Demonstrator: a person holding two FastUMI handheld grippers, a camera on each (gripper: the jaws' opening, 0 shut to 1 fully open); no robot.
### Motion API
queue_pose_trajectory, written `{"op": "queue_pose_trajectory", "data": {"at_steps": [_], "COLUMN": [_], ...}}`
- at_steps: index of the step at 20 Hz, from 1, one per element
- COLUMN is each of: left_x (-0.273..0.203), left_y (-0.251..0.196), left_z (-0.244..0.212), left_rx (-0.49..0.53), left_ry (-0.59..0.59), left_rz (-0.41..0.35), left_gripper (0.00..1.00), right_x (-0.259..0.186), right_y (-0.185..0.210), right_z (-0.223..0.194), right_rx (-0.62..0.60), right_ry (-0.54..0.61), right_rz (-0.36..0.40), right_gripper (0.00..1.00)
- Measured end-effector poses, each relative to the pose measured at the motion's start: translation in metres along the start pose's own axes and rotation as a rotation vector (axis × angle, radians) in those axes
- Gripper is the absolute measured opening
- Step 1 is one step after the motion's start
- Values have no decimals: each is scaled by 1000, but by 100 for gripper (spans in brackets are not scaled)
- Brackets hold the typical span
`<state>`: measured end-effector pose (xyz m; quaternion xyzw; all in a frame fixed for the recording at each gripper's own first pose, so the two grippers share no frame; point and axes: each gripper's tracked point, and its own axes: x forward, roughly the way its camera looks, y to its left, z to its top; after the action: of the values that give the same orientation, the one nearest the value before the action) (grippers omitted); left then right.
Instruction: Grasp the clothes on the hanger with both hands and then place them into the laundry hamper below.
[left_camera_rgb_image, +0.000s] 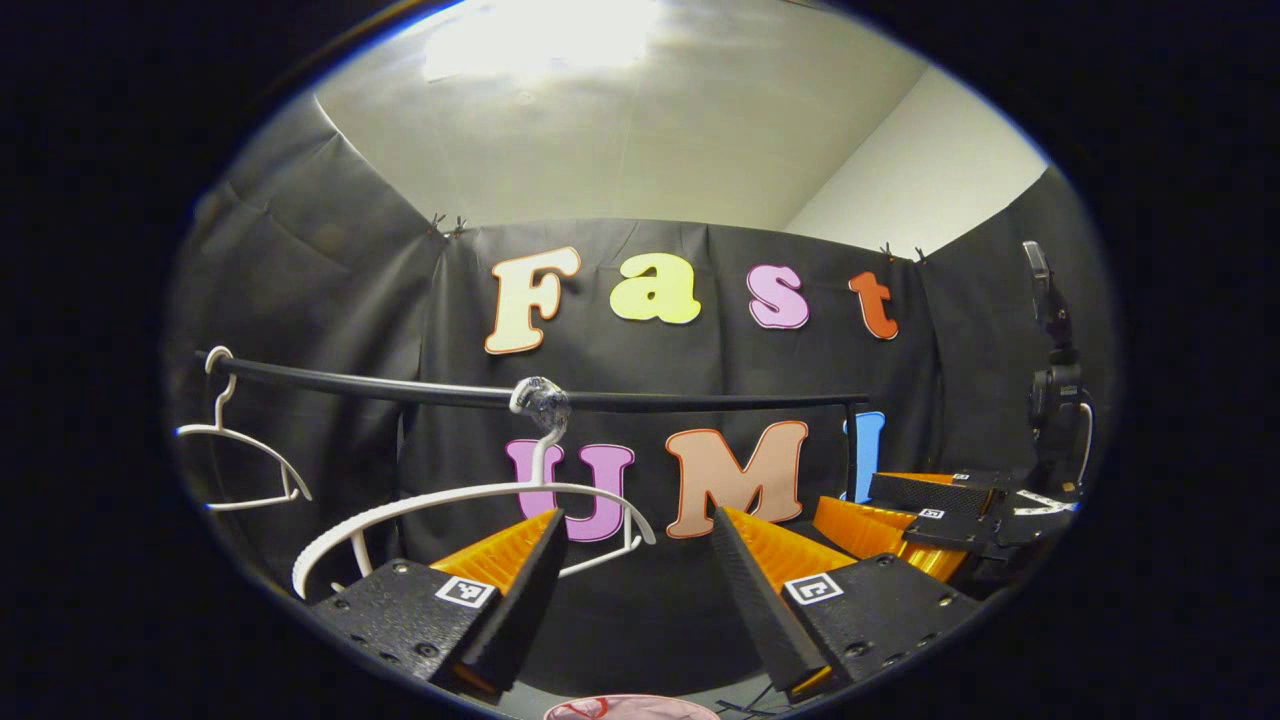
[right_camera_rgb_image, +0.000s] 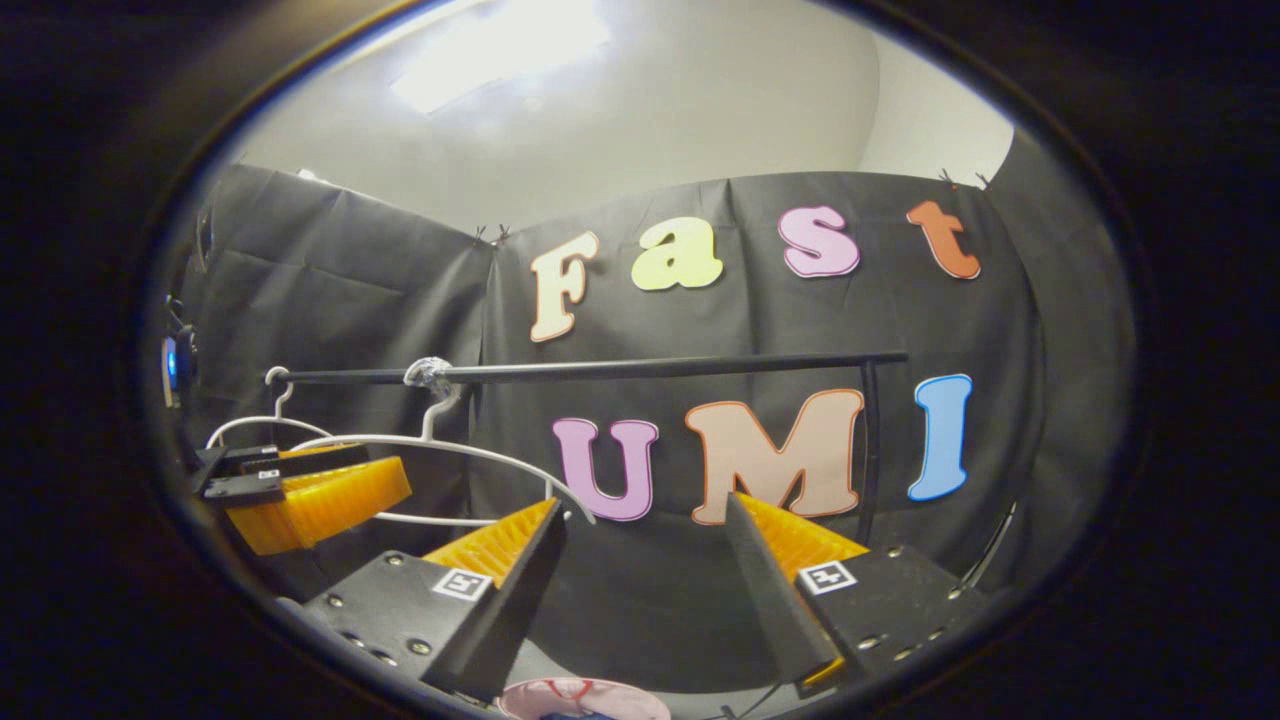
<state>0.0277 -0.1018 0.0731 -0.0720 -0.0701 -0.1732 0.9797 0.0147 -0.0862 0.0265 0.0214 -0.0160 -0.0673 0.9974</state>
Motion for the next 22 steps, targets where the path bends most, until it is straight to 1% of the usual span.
{"op": "queue_pose_trajectory", "data": {"at_steps": [1, 3, 9, 10, 12, 15, 16, 18, 19, 20, 21, 22], "left_x": [-4, -6, -3, -1, 2, 6, 8, 14, 17, 21, 25, 27], "left_y": [6, 7, 4, 4, 1, -5, -8, -12, -14, -16, -19, -23], "left_z": [1, 3, 4, 3, -1, -11, -13, -18, -20, -21, -22, -26], "left_rx": [6, 11, 9, 11, 14, 6, 0, -15, -20, -22, -21, -17], "left_ry": [-2, -6, -9, -7, -5, 14, 16, 23, 24, 21, 25, 32], "left_rz": [6, 14, 11, 8, 0, -33, -45, -70, -80, -91, -105, -120], "left_gripper": [92, 96, 95, 96, 95, 96, 95, 95, 95, 95, 95, 95], "right_x": [-2, -6, -6, -6, -4, -8, -9, -13, -15, -16, -19, -22], "right_y": [1, 3, 3, 2, 0, 3, 3, 4, 4, 2, 2, 1], "right_z": [1, 5, 10, 9, 6, 0, 0, 1, 0, 1, 0, 1], "right_rx": [1, 5, 7, 5, -1, -3, -9, -31, -44, -51, -51, -50], "right_ry": [-3, -14, -29, -27, -13, 11, 10, 1, -2, -1, -2, -4], "right_rz": [0, 6, 7, 4, -1, -2, -9, -16, -23, -32, -39, -46], "right_gripper": [98, 98, 98, 98, 98, 98, 94, 94, 98, 98, 94, 98]}}
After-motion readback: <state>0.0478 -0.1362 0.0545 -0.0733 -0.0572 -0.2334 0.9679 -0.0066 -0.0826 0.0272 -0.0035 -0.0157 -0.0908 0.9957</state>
